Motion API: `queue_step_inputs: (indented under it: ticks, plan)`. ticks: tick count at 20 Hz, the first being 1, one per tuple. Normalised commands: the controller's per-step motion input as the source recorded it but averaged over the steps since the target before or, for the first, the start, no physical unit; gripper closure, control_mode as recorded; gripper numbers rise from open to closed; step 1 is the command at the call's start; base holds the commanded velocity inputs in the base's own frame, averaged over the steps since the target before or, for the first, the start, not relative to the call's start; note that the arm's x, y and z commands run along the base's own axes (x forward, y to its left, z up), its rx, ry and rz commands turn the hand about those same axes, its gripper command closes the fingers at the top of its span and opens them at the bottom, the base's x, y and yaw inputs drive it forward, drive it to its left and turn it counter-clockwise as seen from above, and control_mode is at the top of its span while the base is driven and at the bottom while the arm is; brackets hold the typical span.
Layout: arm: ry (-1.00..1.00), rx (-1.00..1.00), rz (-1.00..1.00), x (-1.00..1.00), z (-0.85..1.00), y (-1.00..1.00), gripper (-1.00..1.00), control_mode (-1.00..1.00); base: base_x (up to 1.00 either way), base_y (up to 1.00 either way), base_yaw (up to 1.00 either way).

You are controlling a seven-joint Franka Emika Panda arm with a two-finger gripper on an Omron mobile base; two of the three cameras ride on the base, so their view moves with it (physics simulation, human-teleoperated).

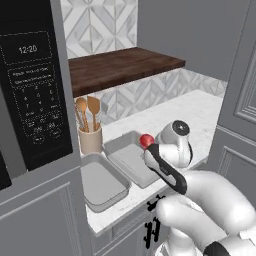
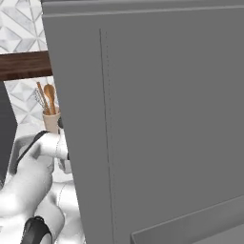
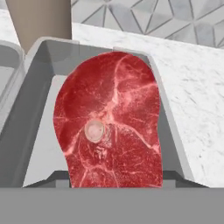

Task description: Place one garlic and one steak in each tupperware on the nearby counter, to pack two identical lunches.

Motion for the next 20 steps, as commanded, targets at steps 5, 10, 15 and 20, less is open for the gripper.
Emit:
queue_step_inputs:
  ticks: [5,10,15,20]
  plan:
    - [0.13,0.0,0.0,0.42,-0.3,0.04,1.0,-1.0,0.0,0.0,0.0]
    - [0.11,0.0,0.0,0.37,-0.26,0.07,1.0,-1.0,0.0,0.0,0.0]
    - [-0.01,-0.02,0.0,0.25,-0.4,0.12,1.0,-1.0,0.0,0.0,0.0]
    - [0.0,-0.01,0.0,0.34,-0.3,0.1,-1.0,-1.0,0.0,0.0,0.0]
